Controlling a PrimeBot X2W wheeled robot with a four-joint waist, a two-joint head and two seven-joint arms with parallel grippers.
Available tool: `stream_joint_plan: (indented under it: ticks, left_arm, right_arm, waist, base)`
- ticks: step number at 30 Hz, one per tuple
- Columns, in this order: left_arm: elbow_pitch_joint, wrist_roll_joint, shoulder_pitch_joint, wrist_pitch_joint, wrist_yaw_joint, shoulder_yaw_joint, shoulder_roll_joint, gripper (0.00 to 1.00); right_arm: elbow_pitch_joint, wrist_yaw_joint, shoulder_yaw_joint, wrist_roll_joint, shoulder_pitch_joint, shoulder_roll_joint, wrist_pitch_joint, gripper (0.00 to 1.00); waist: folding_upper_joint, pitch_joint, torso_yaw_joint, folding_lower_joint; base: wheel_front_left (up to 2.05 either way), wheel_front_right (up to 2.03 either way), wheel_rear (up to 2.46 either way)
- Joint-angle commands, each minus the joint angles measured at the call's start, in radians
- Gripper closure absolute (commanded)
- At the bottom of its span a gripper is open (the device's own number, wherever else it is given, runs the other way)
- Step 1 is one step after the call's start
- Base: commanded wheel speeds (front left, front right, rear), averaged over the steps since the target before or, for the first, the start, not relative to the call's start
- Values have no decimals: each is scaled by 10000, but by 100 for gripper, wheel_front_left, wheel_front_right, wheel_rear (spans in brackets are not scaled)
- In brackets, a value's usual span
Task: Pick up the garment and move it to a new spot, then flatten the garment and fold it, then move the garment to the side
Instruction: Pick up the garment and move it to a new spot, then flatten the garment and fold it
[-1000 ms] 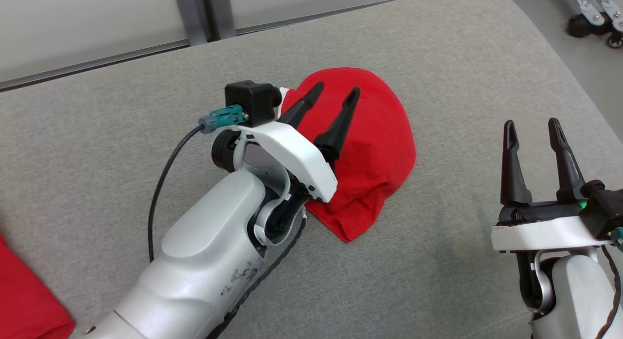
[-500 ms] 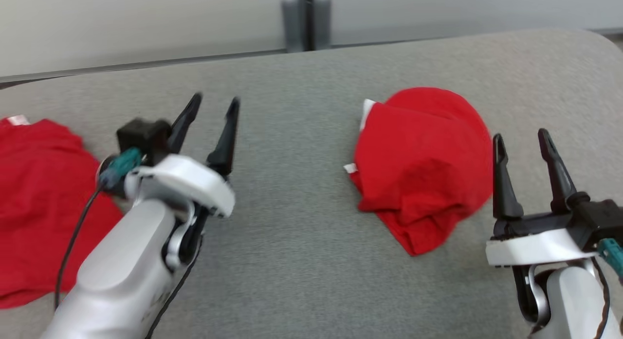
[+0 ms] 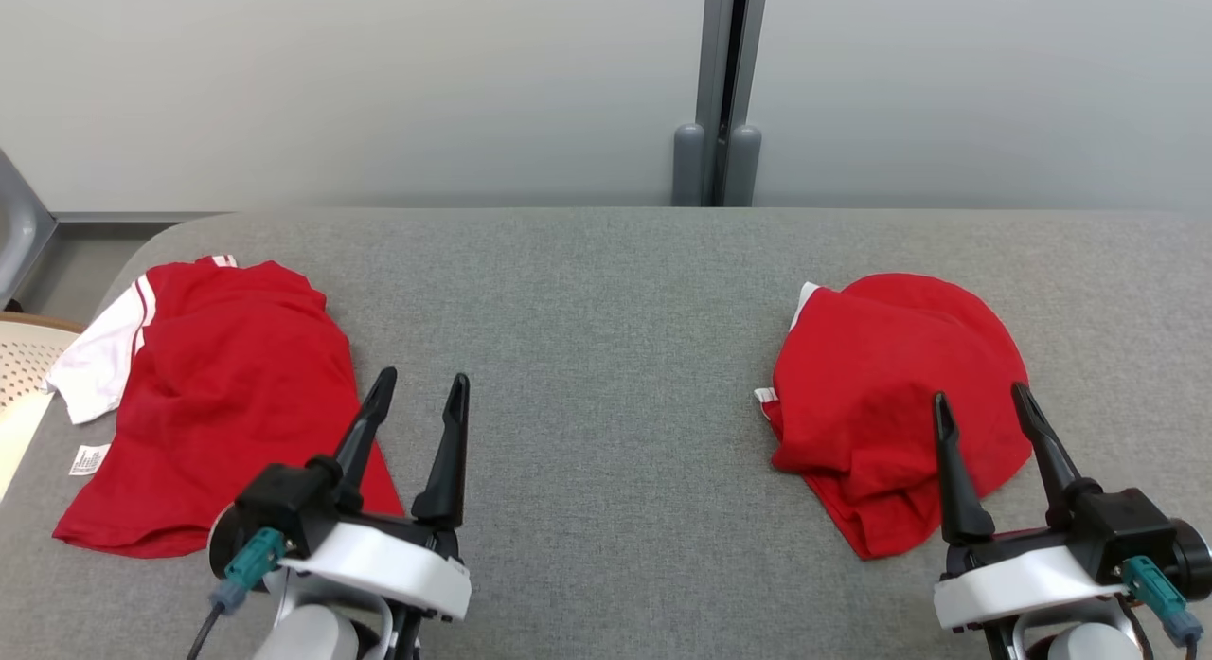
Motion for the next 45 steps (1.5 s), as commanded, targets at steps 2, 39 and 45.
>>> stream_joint_plan:
  ticks: [2,39,45]
  left_arm:
    - [-169,447,431,-17,-242,415,-295,0]
    - [358,1093,814,-18,-1362,1625,-1308,0]
    - [128,981,777,-18,-1451,1399,-1307,0]
  right_arm:
    - [57,-3,-1,147,195,-42,-14,0]
    - [2403,-3,476,-1299,-1582,-27,1213,0]
    - [2883,-3,-121,-1862,-1855,-30,1618,0]
  waist:
    - [0,-137,-24,0]
    - [0,559,1030,0]
    - [0,859,1532,0]
  base:
    - [0,0,0]
    - [0,0,0]
    - [0,0,0]
